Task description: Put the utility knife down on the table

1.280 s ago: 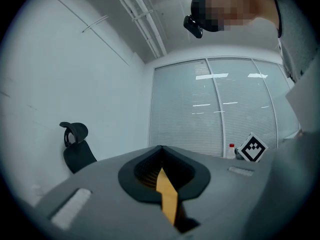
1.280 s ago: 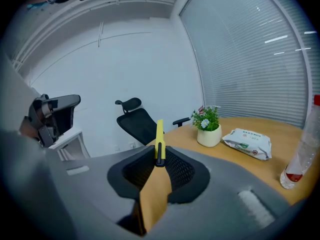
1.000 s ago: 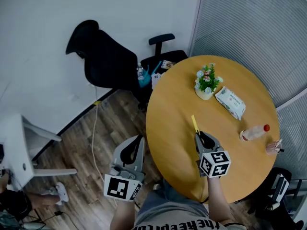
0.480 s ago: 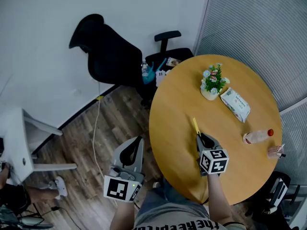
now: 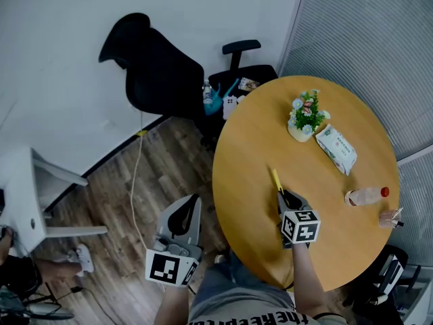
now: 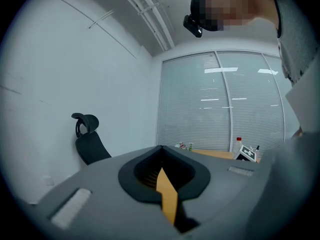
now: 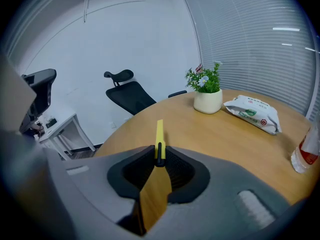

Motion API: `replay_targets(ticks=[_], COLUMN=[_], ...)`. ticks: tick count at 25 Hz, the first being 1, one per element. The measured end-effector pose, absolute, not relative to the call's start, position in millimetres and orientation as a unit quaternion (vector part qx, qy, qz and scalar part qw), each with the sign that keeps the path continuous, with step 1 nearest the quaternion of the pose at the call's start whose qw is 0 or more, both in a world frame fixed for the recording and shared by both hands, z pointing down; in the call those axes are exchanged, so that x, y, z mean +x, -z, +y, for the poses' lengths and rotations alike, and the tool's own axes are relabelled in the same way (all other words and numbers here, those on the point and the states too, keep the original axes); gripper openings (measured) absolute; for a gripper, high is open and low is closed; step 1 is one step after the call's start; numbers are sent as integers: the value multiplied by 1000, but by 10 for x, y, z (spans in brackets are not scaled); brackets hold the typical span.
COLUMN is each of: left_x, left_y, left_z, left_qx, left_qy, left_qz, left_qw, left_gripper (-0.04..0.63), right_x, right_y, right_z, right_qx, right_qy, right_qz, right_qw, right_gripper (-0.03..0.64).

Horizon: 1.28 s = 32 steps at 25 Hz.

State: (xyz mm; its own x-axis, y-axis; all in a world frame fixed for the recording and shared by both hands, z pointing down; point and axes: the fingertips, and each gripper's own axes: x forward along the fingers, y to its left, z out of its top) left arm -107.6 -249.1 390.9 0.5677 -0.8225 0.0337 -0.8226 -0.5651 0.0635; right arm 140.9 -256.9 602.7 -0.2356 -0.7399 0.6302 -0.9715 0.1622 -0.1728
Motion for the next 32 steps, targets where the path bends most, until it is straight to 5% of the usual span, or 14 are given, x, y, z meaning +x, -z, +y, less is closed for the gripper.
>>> replay_targets(ticks=[32], left_x=[-1270], left_y=[-4104], left_z=[-2450], left_qx=[870], left_qy=[-20], left_qz=[-489], left_qw=[55], left_gripper=[14], right_x=[1374], right_y=[-6556], right_z=[-2612], right_qx=[567], right_qy=[-305], right_qz=[-711], right_qw=[282], right_gripper=[67])
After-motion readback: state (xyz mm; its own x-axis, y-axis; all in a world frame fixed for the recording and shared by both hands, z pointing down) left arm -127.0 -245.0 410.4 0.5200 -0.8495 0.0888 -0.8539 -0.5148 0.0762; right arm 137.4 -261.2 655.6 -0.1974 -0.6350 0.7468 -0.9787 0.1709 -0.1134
